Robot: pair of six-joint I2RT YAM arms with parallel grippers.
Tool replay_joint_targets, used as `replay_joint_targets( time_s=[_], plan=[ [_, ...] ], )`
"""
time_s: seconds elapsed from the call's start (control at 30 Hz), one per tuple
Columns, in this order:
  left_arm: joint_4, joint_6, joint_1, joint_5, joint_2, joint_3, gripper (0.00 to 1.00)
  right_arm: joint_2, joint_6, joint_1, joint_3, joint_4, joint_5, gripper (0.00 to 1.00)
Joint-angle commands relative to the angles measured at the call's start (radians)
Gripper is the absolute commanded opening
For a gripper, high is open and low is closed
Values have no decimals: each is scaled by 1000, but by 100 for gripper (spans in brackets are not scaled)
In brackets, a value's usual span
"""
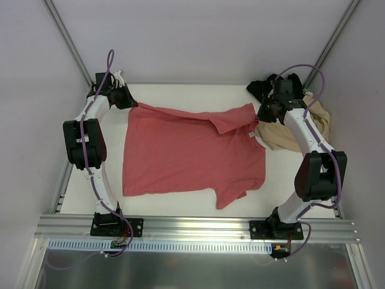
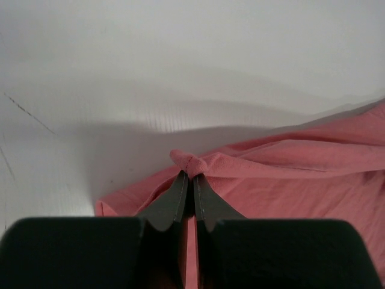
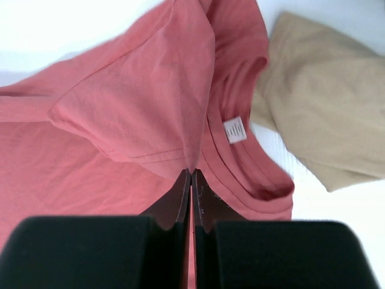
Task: Fold and stack the t-shirts
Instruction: Fold the flattened tshirt in 1/3 of the way
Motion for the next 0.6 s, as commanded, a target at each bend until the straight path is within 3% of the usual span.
replay_joint_targets(
  time_s=[0.0,0.23,0.33,0.43,0.47,0.53,0.57],
  plan=[
    [49,2,-5,4,-101,-48,0,-88,2,-12,-56,-14,26,1],
    [71,-6,-11,10,-153,-124,0,-128,-2,-12,-173,-17,8,1],
    [80,-4,-16,9,-176,-153,0,-117,-4,-12,-197,-37,12,28],
    [85,-3,-16,4,-193,-180,0,-140,1,-12,-217,-40,40,43],
    [86,-3,-16,3,-201,-194,0,-146,4,-12,-214,-45,43,58],
    [92,-6,-16,4,-217,-211,0,-157,4,-12,-202,-59,49,71],
    [94,-7,-18,6,-224,-217,0,-160,2,-12,-196,-63,51,72]
  ],
)
